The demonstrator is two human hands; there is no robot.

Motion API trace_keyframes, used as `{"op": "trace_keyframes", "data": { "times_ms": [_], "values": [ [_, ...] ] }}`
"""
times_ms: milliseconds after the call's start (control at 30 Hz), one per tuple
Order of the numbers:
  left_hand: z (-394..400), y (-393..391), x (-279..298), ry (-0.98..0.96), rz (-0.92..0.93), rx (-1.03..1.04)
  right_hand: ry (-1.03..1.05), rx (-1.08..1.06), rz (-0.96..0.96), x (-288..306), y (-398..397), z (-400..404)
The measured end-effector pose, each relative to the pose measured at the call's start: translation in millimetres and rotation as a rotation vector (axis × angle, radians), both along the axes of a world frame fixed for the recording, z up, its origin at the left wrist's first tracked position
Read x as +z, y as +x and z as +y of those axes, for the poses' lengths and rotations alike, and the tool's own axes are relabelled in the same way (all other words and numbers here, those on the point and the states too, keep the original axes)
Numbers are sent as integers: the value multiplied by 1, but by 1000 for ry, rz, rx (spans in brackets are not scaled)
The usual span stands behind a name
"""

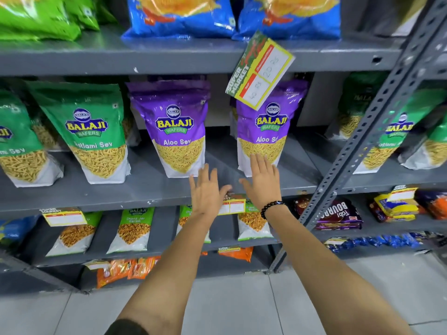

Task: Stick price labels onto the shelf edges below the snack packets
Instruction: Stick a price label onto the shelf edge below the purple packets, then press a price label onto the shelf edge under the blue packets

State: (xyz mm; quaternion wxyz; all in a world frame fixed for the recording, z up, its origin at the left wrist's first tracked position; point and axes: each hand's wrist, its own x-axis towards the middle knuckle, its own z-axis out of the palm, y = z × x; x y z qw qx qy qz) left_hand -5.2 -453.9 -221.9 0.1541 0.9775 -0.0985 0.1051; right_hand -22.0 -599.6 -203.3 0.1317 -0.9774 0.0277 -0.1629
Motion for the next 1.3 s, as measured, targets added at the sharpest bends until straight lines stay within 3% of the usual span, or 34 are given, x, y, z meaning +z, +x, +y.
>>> {"op": "trace_keyframes", "data": {
  "times_ms": [267, 500, 700, 1100, 1200, 1300],
  "values": [
    [-12, -16, 123, -458, -222, 57, -42, -59, -479, 119, -30, -9],
    [-24, -14, 184, -711, -189, 150, -161, 9, -485, 218, -5, -4],
    [-32, -12, 197, -862, -195, 191, -239, 36, -453, 247, 17, 1],
    [-36, -24, 205, -926, -423, 231, -191, 155, -595, 250, 7, -12],
    [-23, -19, 207, -713, -525, 92, -54, 148, -545, 244, 4, -22],
    [-4, -7, 219, -480, -515, -45, 108, 160, -427, 236, 3, -29]
  ]
}}
